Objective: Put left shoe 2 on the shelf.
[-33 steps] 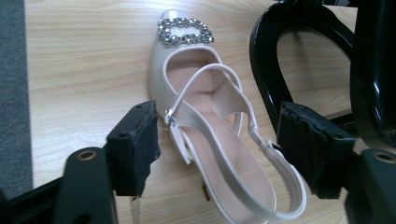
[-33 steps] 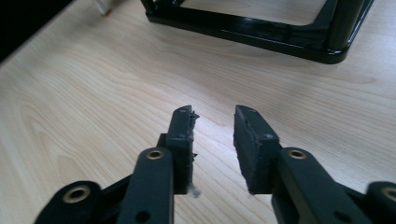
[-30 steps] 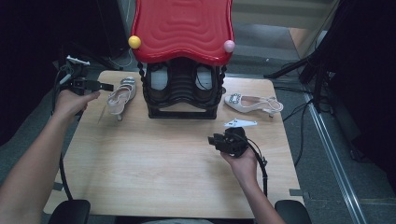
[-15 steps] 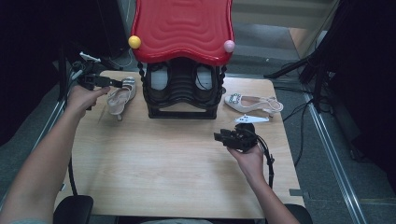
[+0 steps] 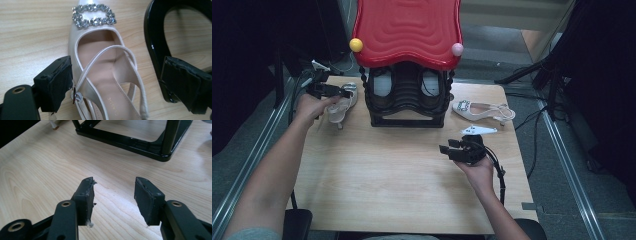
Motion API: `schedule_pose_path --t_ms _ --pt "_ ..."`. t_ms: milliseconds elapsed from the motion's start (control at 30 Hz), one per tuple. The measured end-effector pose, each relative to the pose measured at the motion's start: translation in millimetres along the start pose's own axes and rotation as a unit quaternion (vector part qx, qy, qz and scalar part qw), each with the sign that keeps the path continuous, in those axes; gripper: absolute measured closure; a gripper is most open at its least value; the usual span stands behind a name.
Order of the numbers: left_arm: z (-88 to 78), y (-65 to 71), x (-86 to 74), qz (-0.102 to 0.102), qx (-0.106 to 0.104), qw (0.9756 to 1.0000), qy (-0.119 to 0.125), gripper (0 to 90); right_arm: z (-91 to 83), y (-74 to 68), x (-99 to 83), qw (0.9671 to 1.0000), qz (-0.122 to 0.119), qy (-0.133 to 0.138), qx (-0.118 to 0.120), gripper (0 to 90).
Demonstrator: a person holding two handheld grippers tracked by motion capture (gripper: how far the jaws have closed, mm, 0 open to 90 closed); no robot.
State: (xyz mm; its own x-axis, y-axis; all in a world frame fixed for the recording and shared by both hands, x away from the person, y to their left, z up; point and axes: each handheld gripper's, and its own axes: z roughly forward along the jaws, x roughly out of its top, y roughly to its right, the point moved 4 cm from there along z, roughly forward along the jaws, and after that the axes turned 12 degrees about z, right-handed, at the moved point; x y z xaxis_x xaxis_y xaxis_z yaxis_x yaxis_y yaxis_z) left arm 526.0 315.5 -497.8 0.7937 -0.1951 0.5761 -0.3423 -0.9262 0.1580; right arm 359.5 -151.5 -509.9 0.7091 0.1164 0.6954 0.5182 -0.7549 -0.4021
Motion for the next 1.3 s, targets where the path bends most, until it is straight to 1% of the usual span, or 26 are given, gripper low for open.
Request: schedule_pose_path --t_ms 67,133,167,200,267,333,367,433,467,533,567,600,633,667,767,800,833,867,933,967,1000,1033,1067,1133,1233,1300 --pt "3.7 -0.8 -1.4 -0.003 0.004 1.0000 0.000 10.5 0.0 0.4 -0.2 1.0000 0.003 0.002 -0.003 51.0" --pt "7.6 -1.7 -3.8 -0.008 0.007 0.9999 -0.006 10.4 0.2 0.8 -0.5 1.0000 0.004 0.005 -0.006 51.0" --pt "9.6 -2.3 -5.6 -0.005 0.007 0.9999 -0.012 10.4 0.1 0.8 -0.8 1.0000 0.004 0.004 -0.007 50.8" --pt "12.1 -2.5 -7.2 -0.005 0.010 0.9998 -0.017 10.1 0.2 0.7 -1.0 1.0000 0.003 0.004 -0.007 50.8" --pt "16.2 -2.8 -10.8 -0.005 0.008 0.9995 -0.030 10.1 0.2 0.5 -1.4 0.9999 0.001 0.004 -0.011 50.7" --pt "19.5 -2.8 -14.1 -0.011 0.010 0.9995 -0.029 10.6 0.2 0.6 -1.9 0.9999 -0.002 0.004 -0.017 50.5" --pt "21.3 -3.1 -16.1 -0.013 0.008 0.9993 -0.034 10.7 0.1 0.8 -2.0 0.9998 -0.002 0.004 -0.018 50.5" --pt "25.3 -3.7 -20.3 -0.010 0.010 0.9989 -0.045 10.8 -0.5 1.1 -2.1 0.9998 0.000 0.005 -0.019 50.5" --pt "26.9 -4.1 -22.1 -0.011 0.008 0.9988 -0.046 10.4 -0.7 1.3 -2.2 0.9998 0.001 0.004 -0.021 50.5" --pt "29.1 -4.2 -24.4 -0.021 0.000 0.9988 -0.045 10.3 -0.7 1.7 -2.2 0.9997 0.002 0.005 -0.022 50.5" --pt "30.2 -3.6 -25.0 -0.022 -0.001 0.9989 -0.042 10.3 -0.6 1.8 -2.3 0.9997 0.003 0.005 -0.023 50.5" --pt "30.7 -3.0 -25.8 -0.020 -0.002 0.9986 -0.049 10.6 -0.6 1.7 -2.3 0.9997 0.003 0.005 -0.023 50.4" --pt "33.2 -0.5 -25.9 -0.024 0.006 0.9986 -0.046 10.7 -0.5 1.7 -2.4 0.9997 0.003 0.005 -0.023 50.2" --pt "34.2 0.8 -26.5 -0.016 0.013 0.9983 -0.055 10.5 -0.4 1.5 -2.3 0.9997 0.003 0.006 -0.024 50.2" --pt "35.7 2.7 -26.4 -0.014 0.024 0.9978 -0.061 10.4 -0.4 1.2 -2.2 0.9997 0.003 0.007 -0.025 50.1" --pt "35.1 2.2 -26.5 -0.015 0.029 0.9977 -0.060 11.8 -0.6 1.0 -2.2 0.9997 0.003 0.007 -0.025 50.1" --pt "32.9 0.3 -27.4 -0.008 0.028 0.9973 -0.068 15.2 -0.8 1.1 -2.2 0.9996 0.002 0.007 -0.026 50.1" --pt "33.6 0.6 -27.2 -0.019 0.031 0.9974 -0.062 17.8 -1.1 1.2 -2.3 0.9996 0.003 0.007 -0.028 50.1" --pt "32.4 0.5 -27.7 -0.008 0.037 0.9967 -0.072 20.7 -1.1 1.7 -2.4 0.9996 0.003 0.007 -0.027 50.1" --pt "32.5 1.0 -27.6 -0.007 0.042 0.9964 -0.073 21.6 -1.0 1.7 -2.5 0.9996 0.004 0.007 -0.028 50.0" --pt "32.1 1.0 -27.4 -0.009 0.046 0.9962 -0.074 23.0 -1.0 1.8 -2.5 0.9996 0.004 0.006 -0.027 50.0" --pt "31.7 0.4 -27.4 -0.014 0.047 0.9963 -0.071 24.8 -1.1 1.5 -2.5 0.9996 0.005 0.006 -0.027 50.0" --pt "31.7 0.4 -27.4 -0.014 0.047 0.9963 -0.071 26.6 -1.1 1.5 -2.5 0.9996 0.005 0.006 -0.027 50.0" --pt "31.3 0.1 -27.7 -0.019 0.047 0.9965 -0.066 27.7 -1.1 1.6 -2.8 0.9995 0.003 0.006 -0.030 50.0" --pt "30.9 0.6 -27.1 -0.023 0.050 0.9961 -0.069 28.6 -0.9 2.1 -2.8 0.9995 0.004 0.005 -0.031 50.0" --pt "30.5 0.8 -27.4 -0.021 0.048 0.9962 -0.069 28.9 -1.0 2.5 -2.6 0.9994 0.005 0.006 -0.033 50.0"
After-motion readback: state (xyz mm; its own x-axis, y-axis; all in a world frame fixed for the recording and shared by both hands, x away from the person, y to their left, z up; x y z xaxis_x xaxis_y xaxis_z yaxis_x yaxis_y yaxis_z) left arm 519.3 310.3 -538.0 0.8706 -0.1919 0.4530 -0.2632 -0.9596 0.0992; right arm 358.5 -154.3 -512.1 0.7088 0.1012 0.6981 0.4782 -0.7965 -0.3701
